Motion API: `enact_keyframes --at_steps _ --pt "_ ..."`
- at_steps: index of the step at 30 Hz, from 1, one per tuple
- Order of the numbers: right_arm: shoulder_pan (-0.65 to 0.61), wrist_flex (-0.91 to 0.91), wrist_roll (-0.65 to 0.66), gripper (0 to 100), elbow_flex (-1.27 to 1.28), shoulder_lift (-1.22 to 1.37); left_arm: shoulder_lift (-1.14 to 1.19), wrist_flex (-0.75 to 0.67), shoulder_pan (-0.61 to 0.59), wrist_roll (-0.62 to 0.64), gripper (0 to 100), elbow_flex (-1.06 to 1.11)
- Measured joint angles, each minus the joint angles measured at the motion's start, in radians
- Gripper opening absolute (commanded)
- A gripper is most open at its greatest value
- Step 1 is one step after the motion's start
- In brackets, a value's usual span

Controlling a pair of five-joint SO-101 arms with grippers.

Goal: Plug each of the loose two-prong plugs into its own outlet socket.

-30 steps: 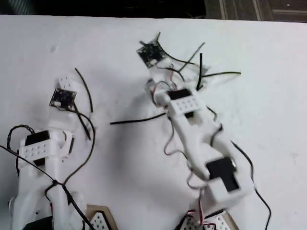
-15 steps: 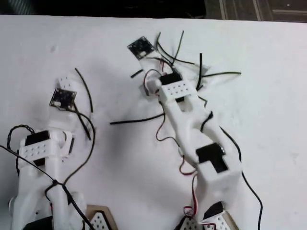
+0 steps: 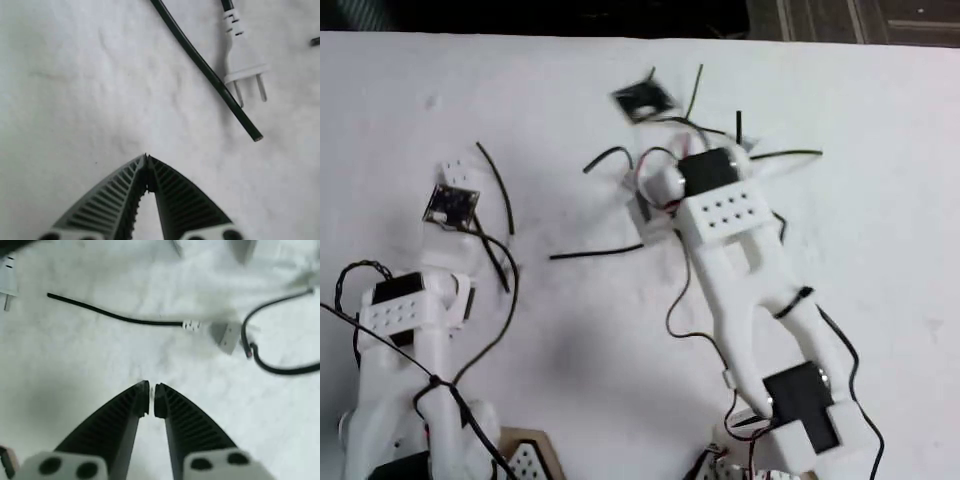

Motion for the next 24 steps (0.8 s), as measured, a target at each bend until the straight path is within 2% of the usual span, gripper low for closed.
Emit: enact_keyframes --at_steps 3,7,16,20,24 --pt "0.002 0.084 -0.044 1.9 0.026 -0.020 0.000 0.000 0.000 0.000 3 0.000" --pt "0.009 0.084 -0.055 1.8 0.130 -0.057 0.000 0.037 0.000 0.000 11 -0.032" --pt "0.009 -0.144 -0.055 1.8 0.486 -0.285 0.000 0.364 -0.015 0.000 13 -0.390" --pt "0.023 -0.256 -0.055 1.7 0.664 -0.439 0.000 0.431 0.037 0.000 13 -0.514" --pt "0.109 -0.348 -0.055 1.7 0.795 -0.583 0.037 0.463 0.101 0.000 13 -0.583"
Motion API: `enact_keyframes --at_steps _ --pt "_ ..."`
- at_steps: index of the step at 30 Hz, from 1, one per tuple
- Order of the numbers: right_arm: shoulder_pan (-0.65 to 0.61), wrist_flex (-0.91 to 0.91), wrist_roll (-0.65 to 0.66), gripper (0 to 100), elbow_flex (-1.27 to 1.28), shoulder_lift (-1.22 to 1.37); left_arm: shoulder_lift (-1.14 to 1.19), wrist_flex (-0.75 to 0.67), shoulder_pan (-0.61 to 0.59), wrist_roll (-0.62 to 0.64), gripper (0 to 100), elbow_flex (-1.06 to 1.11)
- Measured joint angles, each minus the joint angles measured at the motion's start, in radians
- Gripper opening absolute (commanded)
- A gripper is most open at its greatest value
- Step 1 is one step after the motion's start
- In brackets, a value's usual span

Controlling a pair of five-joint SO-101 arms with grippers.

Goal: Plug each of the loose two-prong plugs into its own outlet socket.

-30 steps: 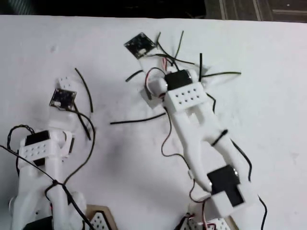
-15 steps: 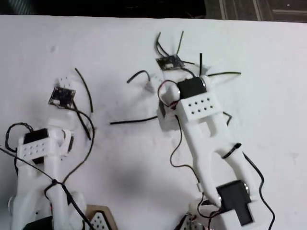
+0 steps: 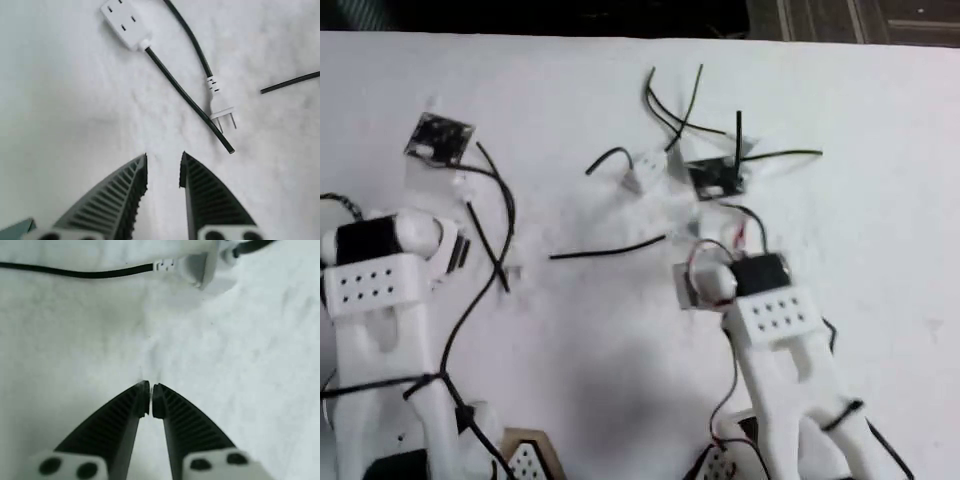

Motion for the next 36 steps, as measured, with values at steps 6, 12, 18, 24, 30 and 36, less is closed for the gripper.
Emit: enact_keyframes --at_steps 6,12,18,24,30,36 --pt "0.026 -0.110 0.084 1.7 0.135 -0.103 0.270 0.043 0.020 -0.005 18 -0.184" --pt "0.034 -0.193 0.097 1.7 0.187 -0.109 0.620 0.153 0.012 -0.043 27 -0.508" --pt "0.034 -0.199 0.097 1.7 0.189 -0.110 0.890 0.164 -0.023 0.061 28 -0.858" --pt "0.034 -0.199 0.097 1.8 0.189 -0.110 1.162 0.169 -0.023 0.137 28 -1.135" --pt "0.034 -0.199 0.101 1.8 0.189 -0.110 1.405 0.169 -0.023 0.201 27 -1.366" --pt "0.034 -0.199 0.101 1.8 0.189 -0.110 1.577 0.170 -0.055 0.215 22 -1.550"
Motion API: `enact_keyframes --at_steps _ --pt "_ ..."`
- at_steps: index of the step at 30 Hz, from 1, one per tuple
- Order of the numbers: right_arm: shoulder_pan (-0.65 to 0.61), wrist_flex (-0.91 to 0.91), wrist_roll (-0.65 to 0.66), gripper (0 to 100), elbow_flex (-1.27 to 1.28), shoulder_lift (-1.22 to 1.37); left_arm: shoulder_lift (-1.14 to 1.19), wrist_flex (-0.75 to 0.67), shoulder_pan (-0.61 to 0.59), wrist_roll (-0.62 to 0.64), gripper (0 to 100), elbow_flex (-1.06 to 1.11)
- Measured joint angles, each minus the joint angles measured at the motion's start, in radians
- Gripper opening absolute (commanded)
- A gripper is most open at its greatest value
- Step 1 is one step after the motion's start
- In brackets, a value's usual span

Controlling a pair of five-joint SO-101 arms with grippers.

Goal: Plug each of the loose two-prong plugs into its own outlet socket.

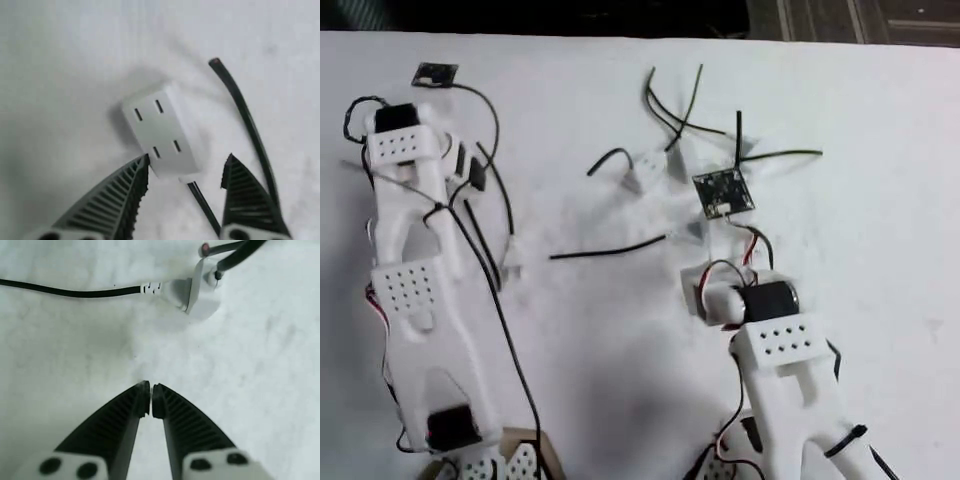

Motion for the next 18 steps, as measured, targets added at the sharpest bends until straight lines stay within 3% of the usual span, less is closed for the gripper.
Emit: enact_keyframes --at_steps 10,18 --pt "0.000 0.000 0.000 1.8 0.000 0.000 0.161 0.003 -0.041 -0.002 22 -0.201" --pt "0.000 0.000 0.000 1.8 0.000 0.000 0.172 0.072 -0.038 0.002 2 -0.253"
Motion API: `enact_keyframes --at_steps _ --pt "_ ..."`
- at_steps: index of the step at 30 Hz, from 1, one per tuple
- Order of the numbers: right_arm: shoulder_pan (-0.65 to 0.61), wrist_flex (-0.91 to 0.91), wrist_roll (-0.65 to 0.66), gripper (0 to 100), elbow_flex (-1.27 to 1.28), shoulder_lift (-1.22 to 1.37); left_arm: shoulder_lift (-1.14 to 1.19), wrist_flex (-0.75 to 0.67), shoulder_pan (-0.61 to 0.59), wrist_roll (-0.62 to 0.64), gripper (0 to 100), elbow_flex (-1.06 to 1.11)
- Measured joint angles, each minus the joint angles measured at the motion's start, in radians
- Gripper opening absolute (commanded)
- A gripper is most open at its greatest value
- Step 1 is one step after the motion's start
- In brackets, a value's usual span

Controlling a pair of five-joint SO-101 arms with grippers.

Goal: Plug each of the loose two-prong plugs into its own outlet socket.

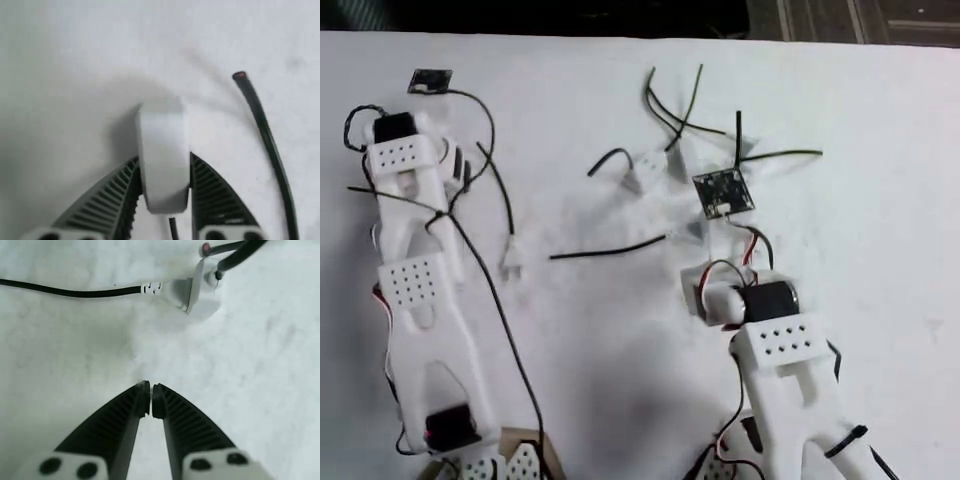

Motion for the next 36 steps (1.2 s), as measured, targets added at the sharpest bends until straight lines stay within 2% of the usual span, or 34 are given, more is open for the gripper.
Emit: enact_keyframes --at_steps 6,12,18,24,29,36 --pt "0.000 0.000 0.000 1.8 0.000 0.000 -0.012 0.170 -0.005 -0.126 2 -0.109" --pt "0.000 0.000 0.000 1.8 0.000 0.000 -0.097 0.193 -0.006 -0.255 2 -0.124" --pt "0.009 0.000 0.000 1.8 0.000 0.000 -0.213 0.193 -0.006 -0.442 2 -0.084" --pt "0.009 0.000 0.000 1.8 0.000 -0.002 -0.396 0.193 -0.006 -0.591 2 0.175" --pt "0.023 -0.002 0.000 1.8 0.000 -0.002 -0.615 0.193 0.005 -0.615 2 0.456" --pt "0.046 -0.023 0.000 1.8 0.000 -0.002 -0.977 0.130 0.129 -0.618 2 0.919"
